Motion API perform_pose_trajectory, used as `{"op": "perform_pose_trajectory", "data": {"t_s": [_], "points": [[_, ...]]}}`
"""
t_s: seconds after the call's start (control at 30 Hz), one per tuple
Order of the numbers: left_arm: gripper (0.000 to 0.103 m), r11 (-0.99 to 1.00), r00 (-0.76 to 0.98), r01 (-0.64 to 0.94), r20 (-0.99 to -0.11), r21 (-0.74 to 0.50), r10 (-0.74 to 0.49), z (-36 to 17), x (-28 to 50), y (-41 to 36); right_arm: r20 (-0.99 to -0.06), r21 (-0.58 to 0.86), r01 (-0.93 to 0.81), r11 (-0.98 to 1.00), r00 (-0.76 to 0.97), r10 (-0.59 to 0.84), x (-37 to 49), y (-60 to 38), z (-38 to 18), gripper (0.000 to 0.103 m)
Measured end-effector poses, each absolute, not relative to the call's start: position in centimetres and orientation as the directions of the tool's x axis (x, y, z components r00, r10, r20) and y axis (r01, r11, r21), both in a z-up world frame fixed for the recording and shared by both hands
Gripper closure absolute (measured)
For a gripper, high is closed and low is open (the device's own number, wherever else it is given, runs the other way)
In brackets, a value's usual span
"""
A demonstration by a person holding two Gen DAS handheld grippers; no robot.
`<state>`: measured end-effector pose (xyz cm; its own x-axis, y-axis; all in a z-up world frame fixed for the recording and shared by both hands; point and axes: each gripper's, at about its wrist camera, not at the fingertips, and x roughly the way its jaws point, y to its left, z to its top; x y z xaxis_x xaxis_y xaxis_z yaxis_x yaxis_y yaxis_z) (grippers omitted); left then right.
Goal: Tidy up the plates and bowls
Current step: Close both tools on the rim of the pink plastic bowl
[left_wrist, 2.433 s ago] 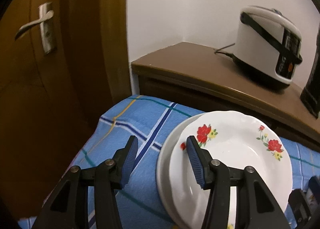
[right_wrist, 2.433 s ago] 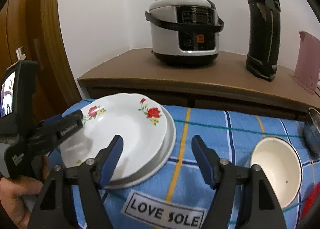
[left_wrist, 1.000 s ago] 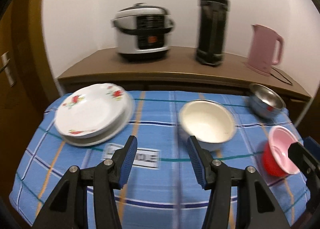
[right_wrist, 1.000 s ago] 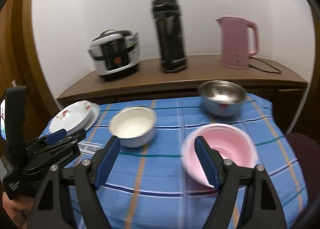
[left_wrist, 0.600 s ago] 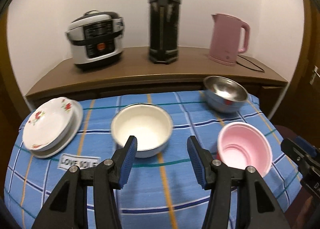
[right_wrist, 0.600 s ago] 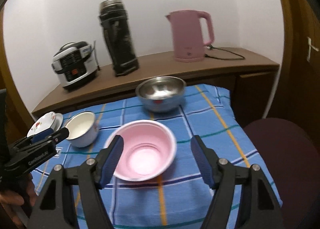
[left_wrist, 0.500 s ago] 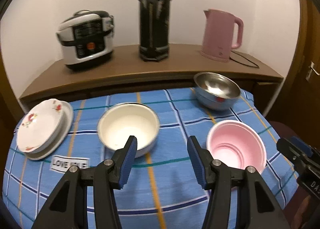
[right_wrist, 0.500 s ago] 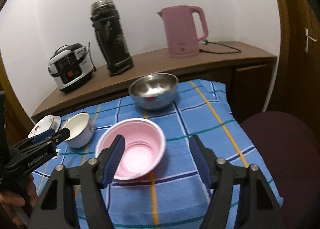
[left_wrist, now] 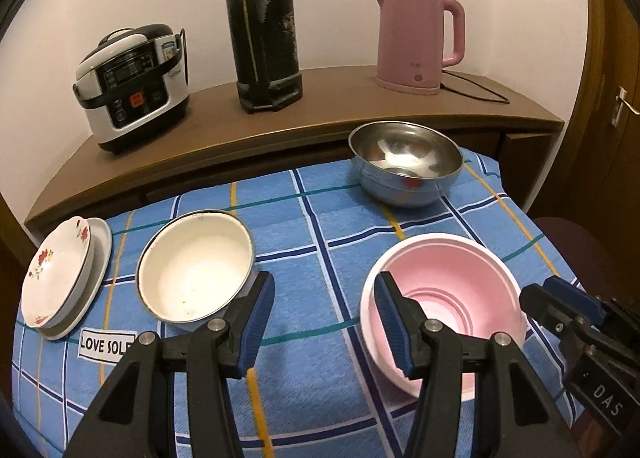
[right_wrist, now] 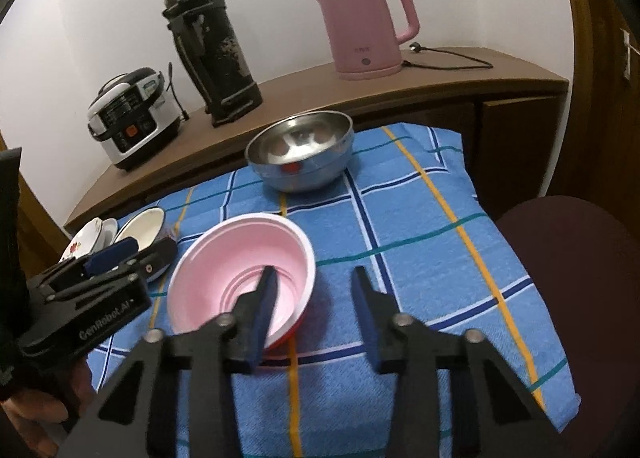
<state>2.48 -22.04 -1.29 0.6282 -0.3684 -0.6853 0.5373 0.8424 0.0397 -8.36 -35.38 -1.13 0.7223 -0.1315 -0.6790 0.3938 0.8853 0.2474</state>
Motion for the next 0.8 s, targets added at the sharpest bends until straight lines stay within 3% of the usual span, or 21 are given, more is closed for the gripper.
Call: {"op": "perform_pose_trajectory", "data": {"t_s": [0.63,0.8], "points": [[0.048,0.838,0.614,0.543,-0.709,0.061,-0.346,-2.4,3.0,-23.9,-0.709,0.296,0.380,0.876,0.703,-0.065,-6.9,-35.7,-2.5,0.071],[0.048,0.836,0.601,0.546,-0.721,0.054,-0.345,-3.0,3.3,-24.0,-0.720,0.301,0.369,0.879,0.693,-0.044,-6.5,-35.5,-3.1,0.083]]}}
